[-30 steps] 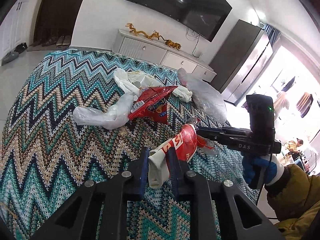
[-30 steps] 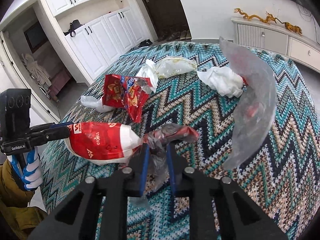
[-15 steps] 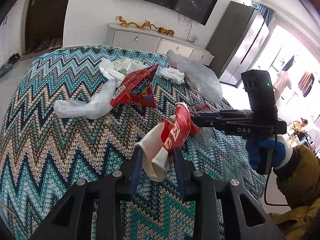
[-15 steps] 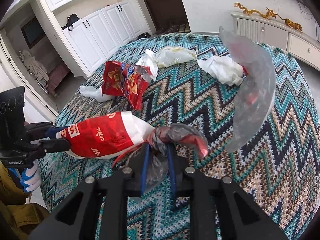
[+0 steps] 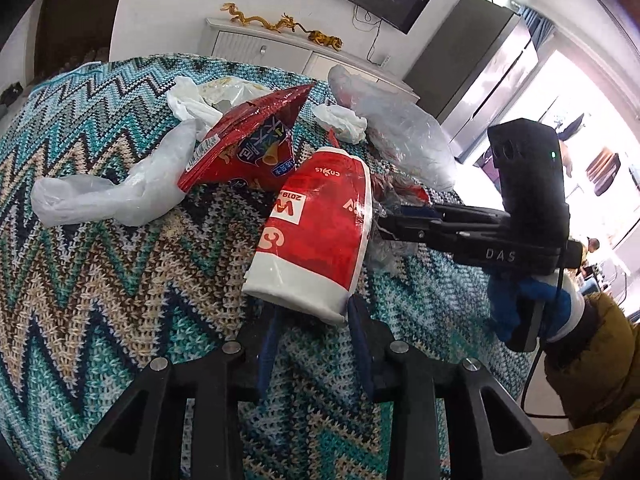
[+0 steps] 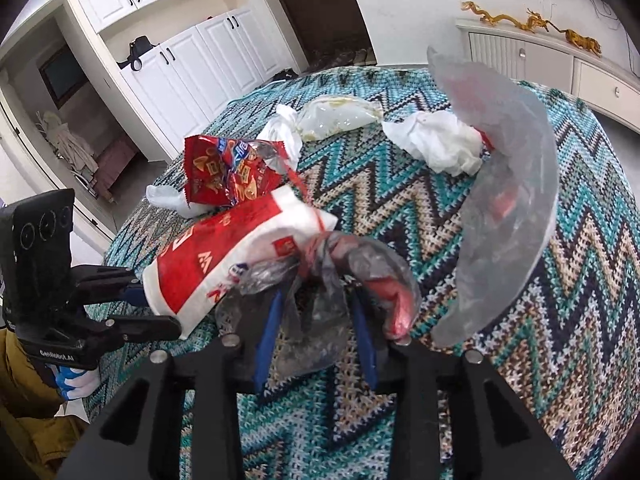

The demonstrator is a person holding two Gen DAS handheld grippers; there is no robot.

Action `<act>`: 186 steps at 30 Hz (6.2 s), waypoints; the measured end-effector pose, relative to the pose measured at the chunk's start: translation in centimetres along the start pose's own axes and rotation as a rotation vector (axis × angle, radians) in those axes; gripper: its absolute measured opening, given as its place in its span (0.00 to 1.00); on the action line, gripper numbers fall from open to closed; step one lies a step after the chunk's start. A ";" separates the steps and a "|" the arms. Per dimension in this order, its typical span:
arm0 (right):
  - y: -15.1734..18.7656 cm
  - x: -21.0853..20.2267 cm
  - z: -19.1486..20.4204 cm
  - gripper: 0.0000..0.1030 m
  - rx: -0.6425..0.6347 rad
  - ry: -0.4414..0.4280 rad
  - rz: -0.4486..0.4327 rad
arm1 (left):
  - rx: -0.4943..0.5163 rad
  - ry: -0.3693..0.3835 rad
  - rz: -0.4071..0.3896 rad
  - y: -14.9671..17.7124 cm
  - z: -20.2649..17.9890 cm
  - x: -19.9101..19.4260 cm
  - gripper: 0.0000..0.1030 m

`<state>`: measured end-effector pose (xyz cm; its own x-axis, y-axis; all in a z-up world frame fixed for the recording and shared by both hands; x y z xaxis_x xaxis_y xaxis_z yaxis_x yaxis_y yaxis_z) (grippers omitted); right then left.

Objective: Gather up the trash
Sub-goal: 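Lift the cup and wrapper off the blanket and swing both tools toward the bin, then open both tools over the white bin to drop the cup and wrapper, then return both tools to the remaining trash on the blanket, then grasp the white plastic bag with the left tool while the right tool grasps the clear bag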

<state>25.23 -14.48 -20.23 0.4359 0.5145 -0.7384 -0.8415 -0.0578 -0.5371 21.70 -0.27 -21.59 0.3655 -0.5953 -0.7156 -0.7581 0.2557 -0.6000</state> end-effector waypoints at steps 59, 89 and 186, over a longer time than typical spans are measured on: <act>17.3 -29.0 -24.7 0.02 0.495 0.398 -0.442 | 0.196 0.266 0.071 -12.7 -31.1 12.5 0.07; 22.7 -26.1 -33.5 0.46 0.742 0.555 -0.354 | 0.349 0.036 0.084 -10.0 -36.3 17.4 0.35; -8.9 -4.0 -4.3 0.65 0.012 0.374 -0.267 | 0.203 -0.508 -0.134 -5.2 6.1 -7.6 0.90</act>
<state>32.36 -19.74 -14.23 0.7213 0.1660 -0.6724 -0.6868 0.0460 -0.7254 26.12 7.56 -15.19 0.7034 -0.2043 -0.6808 -0.5863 0.3747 -0.7183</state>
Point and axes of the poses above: each gripper's, at about its wrist camera, not at the fingertips, and x roughly the way its jaws point, z to its left, y to its underside, the point moved 5 cm from there along x, roughly the way its jaws point, and after that the axes turned 7 degrees about x, right-handed, at the moved point
